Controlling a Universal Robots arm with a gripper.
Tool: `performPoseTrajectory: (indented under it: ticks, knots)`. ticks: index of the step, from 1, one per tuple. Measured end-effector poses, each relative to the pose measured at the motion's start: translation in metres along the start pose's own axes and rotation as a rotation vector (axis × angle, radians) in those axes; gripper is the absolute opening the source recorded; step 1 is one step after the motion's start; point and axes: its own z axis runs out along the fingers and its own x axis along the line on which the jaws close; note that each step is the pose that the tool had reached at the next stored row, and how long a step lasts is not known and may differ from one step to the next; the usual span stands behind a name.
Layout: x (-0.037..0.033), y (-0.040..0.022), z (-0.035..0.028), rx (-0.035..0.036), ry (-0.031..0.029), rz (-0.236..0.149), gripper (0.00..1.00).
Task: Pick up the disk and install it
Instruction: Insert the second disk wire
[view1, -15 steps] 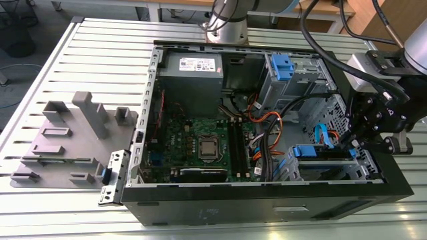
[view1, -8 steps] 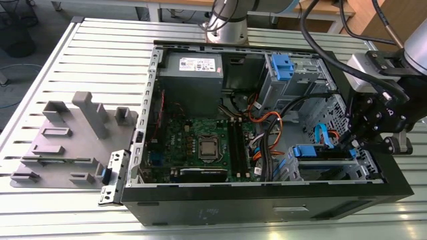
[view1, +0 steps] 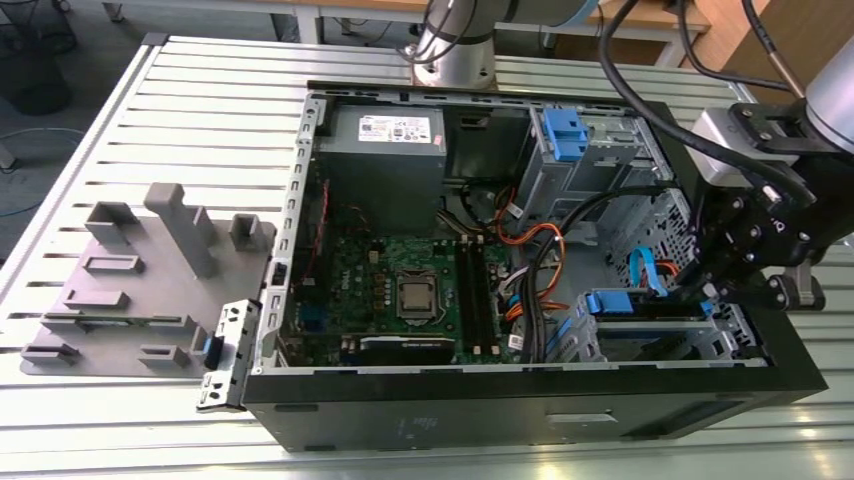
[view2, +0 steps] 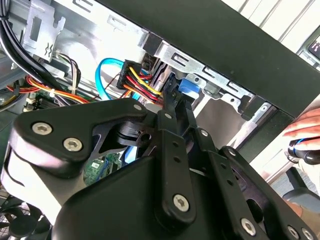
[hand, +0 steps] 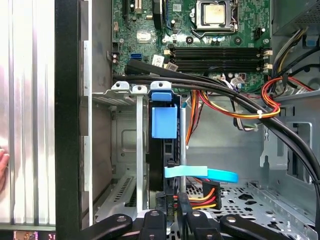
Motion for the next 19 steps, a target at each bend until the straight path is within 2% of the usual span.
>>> performPoseTrajectory:
  ticks: [12,19]
  knots:
    - [0.0000,0.0003,0.0019,0.0003,0.0001,0.000,0.24]
    - [-0.0001,-0.0023,0.0020,0.0000,0.0000,0.000,0.24]
